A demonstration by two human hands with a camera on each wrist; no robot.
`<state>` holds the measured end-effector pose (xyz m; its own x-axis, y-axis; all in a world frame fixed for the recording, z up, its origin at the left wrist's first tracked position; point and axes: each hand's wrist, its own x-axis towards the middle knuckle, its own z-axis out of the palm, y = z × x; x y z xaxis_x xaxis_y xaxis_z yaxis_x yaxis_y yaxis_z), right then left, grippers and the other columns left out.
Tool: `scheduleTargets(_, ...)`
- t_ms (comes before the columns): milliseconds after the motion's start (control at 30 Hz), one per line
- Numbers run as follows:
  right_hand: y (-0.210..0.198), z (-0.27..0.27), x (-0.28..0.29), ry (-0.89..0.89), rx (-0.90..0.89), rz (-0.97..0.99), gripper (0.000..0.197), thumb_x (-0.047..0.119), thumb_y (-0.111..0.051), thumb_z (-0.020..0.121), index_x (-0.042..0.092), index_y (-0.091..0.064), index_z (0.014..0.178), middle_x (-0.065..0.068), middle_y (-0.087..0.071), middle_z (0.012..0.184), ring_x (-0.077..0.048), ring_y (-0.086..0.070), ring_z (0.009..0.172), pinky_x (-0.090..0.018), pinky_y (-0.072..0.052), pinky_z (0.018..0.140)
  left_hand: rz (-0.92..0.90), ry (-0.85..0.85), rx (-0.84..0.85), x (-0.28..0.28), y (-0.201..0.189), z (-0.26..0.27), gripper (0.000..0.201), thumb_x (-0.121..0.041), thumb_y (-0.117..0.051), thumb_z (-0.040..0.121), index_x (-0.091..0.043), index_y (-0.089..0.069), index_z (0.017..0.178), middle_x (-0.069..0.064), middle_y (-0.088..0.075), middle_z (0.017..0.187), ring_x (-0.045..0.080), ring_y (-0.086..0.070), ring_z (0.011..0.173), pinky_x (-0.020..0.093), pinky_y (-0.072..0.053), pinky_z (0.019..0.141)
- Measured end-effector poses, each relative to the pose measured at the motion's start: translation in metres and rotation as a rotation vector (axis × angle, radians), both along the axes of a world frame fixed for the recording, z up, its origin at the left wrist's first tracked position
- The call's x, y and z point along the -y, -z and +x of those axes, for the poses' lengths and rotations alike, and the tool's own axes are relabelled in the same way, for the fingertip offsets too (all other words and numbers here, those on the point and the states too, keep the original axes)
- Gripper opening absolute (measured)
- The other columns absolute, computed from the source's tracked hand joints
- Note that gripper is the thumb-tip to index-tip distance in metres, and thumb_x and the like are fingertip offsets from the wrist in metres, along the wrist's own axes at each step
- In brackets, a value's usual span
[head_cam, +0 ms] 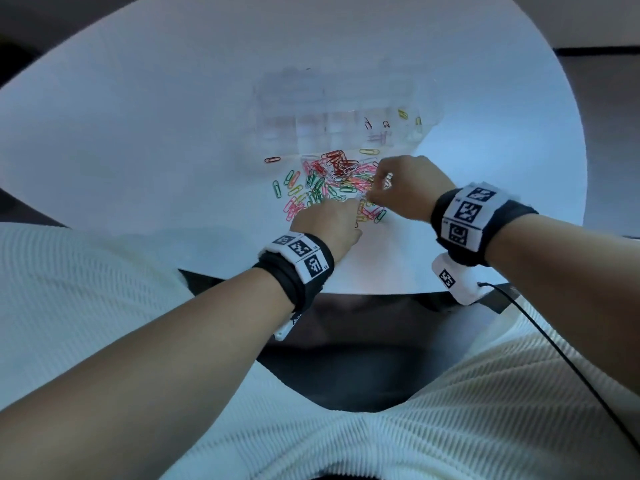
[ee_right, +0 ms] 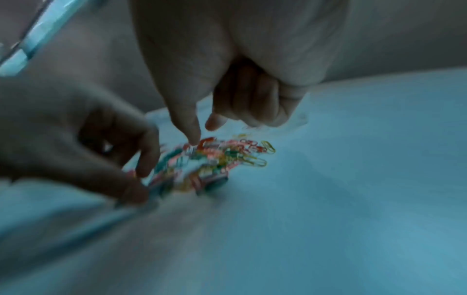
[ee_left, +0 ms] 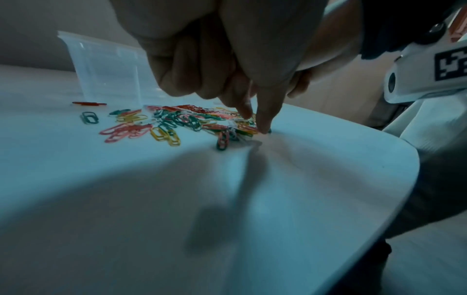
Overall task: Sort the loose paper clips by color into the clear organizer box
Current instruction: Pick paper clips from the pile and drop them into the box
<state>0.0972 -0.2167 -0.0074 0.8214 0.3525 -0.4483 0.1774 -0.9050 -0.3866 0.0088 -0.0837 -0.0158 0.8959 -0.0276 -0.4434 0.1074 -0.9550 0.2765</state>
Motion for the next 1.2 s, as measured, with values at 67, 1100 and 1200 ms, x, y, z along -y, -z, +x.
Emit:
scheduleTargets(67, 0.008, -0.002, -0.002, -0.08, 0.057, -0.064, 0.008, 0.039, -0.065, 0.084, 0.031, -0.062, 0.084, -0.001, -0.065, 0.096, -0.022, -0.06, 0.081, -0.028, -0.043, 0.067, 0.018, -0.007, -0.002, 0.001, 0.004, 0.002, 0.025, -0.038, -0.056, 0.091, -0.016, -0.056, 0.103, 0.006, -0.064, 0.096, 0.028, -0.061, 0.086, 0.035, -0.05, 0.071)
scheduleTargets(1100, 0.0, -0.009, 0.009, 0.372, -0.222, 0.314, 0.014, 0.028, -0.08, 0.078, 0.019, -0.078, 0.088, 0.018, -0.064, 0.062, 0.004, -0.053, 0.054, -0.017, -0.038, 0.056, 0.122, 0.181, -0.019, -0.012, 0.005, 0.027, 0.015, -0.017, -0.052, 0.093, -0.008, -0.061, 0.085, 0.006, -0.056, 0.081, 0.03, -0.059, 0.08, 0.034, -0.047, 0.065)
scheduleTargets(1200, -0.001, -0.01, 0.013, 0.448, -0.285, 0.32, 0.01, 0.028, -0.08, 0.077, 0.02, -0.077, 0.082, 0.018, -0.042, 0.032, -0.002, -0.037, 0.028, -0.018, -0.028, 0.041, 0.021, 0.106, -0.029, -0.017, 0.006, 0.025, 0.015, -0.02, -0.055, 0.092, -0.009, -0.062, 0.098, 0.01, -0.063, 0.093, 0.03, -0.06, 0.087, 0.036, -0.05, 0.074)
